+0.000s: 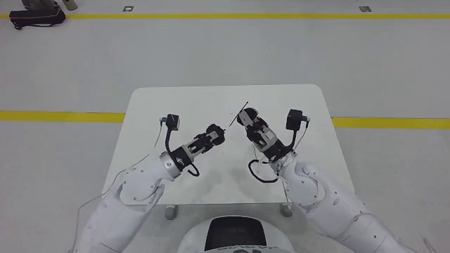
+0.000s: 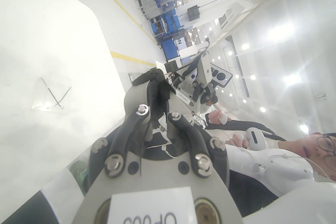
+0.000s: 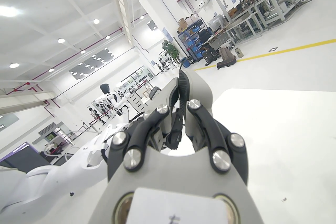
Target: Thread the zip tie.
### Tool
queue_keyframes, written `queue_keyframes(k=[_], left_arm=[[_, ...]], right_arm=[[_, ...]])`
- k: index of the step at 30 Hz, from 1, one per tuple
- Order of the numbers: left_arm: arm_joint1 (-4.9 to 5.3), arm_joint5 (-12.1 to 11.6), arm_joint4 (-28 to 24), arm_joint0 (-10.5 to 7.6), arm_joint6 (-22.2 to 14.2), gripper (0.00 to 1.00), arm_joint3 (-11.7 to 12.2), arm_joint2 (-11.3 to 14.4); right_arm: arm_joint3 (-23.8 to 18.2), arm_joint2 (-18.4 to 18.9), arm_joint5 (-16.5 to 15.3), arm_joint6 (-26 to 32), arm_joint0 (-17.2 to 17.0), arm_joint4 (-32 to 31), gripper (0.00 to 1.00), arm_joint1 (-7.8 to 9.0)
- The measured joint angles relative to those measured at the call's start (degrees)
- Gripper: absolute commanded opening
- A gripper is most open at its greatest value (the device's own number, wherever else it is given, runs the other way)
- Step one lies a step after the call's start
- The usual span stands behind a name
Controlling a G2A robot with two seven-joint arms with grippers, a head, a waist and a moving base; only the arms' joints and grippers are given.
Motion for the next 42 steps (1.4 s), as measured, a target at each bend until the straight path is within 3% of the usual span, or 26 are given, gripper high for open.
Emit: queue_keyframes(k=[7, 42], left_arm=[[-0.01, -0.1, 0.2, 0.14, 0.5, 0.00, 0.0, 0.1], [-0.01, -0.1, 0.2, 0.14, 0.5, 0.00, 0.0, 0.1]], right_arm=[[-0.1, 0.1, 0.2, 0.2, -0.1, -0.1, 0.00, -0.07], [2.6, 1.9, 0.0, 2.7, -1.4, -4.7, 0.00, -4.05]])
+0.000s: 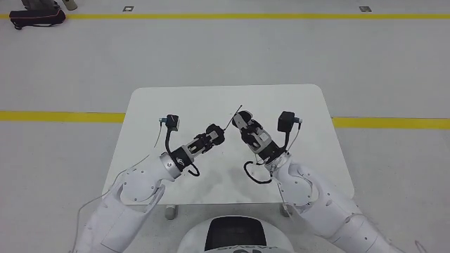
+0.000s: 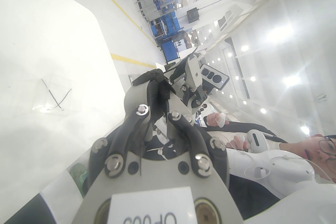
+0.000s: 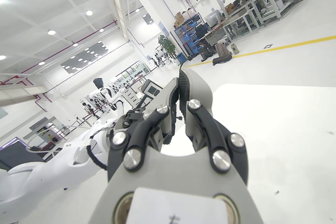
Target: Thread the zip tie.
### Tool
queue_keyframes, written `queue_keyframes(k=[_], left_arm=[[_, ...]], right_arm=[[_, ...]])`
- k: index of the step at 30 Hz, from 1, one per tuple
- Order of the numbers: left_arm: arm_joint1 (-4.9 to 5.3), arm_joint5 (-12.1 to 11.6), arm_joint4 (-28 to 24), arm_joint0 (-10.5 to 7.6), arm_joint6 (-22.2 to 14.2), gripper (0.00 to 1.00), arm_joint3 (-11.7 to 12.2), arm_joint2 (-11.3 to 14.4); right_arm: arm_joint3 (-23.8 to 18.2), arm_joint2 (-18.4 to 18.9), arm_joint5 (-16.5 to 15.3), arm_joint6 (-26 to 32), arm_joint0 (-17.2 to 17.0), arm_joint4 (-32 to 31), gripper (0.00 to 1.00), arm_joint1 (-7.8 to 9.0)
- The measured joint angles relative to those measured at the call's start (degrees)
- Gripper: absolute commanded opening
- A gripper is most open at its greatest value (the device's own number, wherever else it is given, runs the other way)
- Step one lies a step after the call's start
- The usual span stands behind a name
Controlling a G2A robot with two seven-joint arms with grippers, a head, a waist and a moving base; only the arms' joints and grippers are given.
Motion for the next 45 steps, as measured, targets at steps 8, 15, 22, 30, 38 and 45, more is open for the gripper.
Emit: queue_keyframes(k=[8, 15, 22, 30, 38, 45], left_arm=[[0.00, 0.0, 0.0, 0.00, 0.0, 0.00, 0.0, 0.0], [0.00, 0.0, 0.0, 0.00, 0.0, 0.00, 0.0, 0.0], [0.00, 0.0, 0.0, 0.00, 0.0, 0.00, 0.0, 0.0], [0.00, 0.0, 0.0, 0.00, 0.0, 0.00, 0.0, 0.0], [0.00, 0.0, 0.0, 0.00, 0.0, 0.00, 0.0, 0.0], [0.00, 0.0, 0.0, 0.00, 0.0, 0.00, 0.0, 0.0]], right_arm=[[-0.7, 0.7, 0.0, 0.2, -0.5, -0.1, 0.00, -0.36], [-1.5, 1.4, 0.0, 0.3, -1.4, -0.3, 0.00, -0.31], [-1.9, 1.8, 0.0, 0.2, -2.0, -0.6, 0.00, -0.20], [-2.5, 1.7, 0.0, -0.1, -2.2, -0.8, 0.00, -0.08], [-1.8, 1.2, 0.0, 0.1, -1.8, -1.0, 0.00, -0.19], [-1.3, 1.0, 0.0, -0.2, -1.6, -1.3, 0.00, -0.41]])
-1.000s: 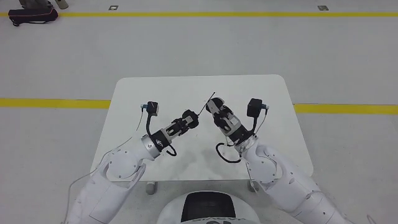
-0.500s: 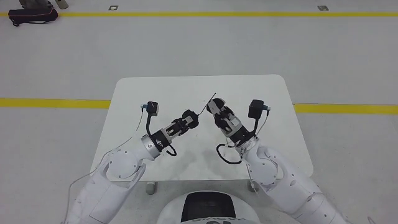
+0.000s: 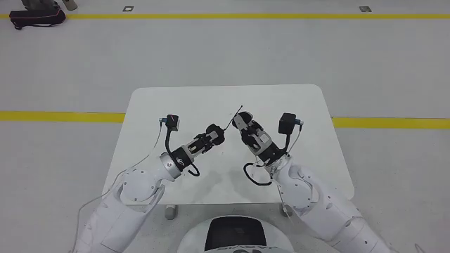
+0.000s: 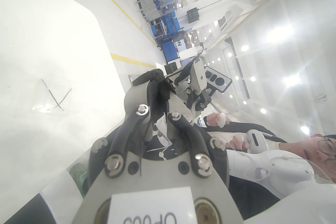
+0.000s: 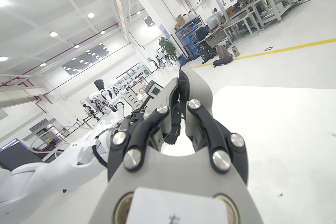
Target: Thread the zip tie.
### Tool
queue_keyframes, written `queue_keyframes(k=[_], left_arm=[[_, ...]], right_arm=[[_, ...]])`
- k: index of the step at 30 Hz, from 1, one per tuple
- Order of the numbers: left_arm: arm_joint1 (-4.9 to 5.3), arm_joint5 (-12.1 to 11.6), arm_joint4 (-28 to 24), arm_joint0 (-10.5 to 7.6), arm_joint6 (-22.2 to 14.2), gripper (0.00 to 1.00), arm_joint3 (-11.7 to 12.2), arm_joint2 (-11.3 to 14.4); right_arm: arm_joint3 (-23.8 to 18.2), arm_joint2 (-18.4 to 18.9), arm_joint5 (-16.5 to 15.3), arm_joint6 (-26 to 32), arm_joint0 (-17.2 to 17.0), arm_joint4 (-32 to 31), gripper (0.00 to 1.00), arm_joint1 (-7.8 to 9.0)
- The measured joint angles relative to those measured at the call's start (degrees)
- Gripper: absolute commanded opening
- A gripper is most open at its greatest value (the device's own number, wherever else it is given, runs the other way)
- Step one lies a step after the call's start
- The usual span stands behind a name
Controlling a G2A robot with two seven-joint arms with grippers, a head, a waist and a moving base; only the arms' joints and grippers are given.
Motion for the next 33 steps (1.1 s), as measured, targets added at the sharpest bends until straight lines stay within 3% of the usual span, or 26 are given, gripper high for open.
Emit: queue_keyframes(k=[33], left_arm=[[0.00, 0.0, 0.0, 0.00, 0.0, 0.00, 0.0, 0.0]], right_arm=[[-0.2, 0.2, 0.0, -0.4, 0.3, 0.4, 0.00, -0.24]])
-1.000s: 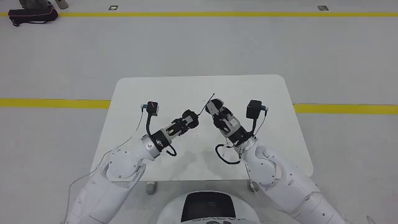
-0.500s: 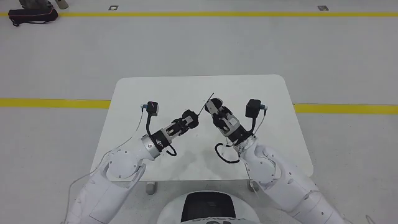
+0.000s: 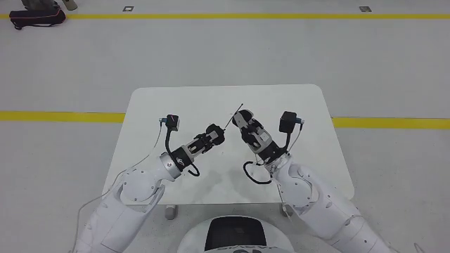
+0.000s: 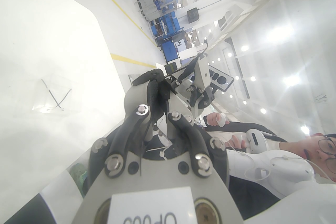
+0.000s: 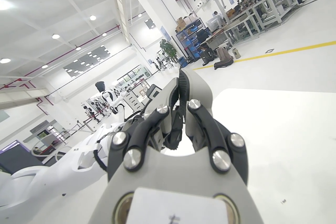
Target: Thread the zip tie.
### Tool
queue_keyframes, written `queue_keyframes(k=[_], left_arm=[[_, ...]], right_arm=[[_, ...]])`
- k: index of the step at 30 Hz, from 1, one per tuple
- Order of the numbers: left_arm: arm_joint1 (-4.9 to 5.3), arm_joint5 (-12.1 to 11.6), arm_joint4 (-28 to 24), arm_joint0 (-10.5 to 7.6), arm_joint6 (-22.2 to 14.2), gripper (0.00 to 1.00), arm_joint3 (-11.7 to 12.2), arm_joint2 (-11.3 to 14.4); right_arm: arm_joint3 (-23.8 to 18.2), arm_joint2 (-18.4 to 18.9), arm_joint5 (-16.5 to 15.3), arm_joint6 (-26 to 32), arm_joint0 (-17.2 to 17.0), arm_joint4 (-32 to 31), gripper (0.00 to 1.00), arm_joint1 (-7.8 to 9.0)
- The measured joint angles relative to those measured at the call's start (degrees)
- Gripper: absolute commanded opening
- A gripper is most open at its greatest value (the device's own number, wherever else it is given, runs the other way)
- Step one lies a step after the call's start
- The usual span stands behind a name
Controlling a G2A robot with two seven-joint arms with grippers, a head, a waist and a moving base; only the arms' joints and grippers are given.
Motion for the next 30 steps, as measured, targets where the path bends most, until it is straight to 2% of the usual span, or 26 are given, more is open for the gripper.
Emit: queue_keyframes(k=[30], left_arm=[[0.00, 0.0, 0.0, 0.00, 0.0, 0.00, 0.0, 0.0]], right_arm=[[0.8, -1.2, 0.0, -0.2, 1.3, 2.0, 0.00, 1.07]])
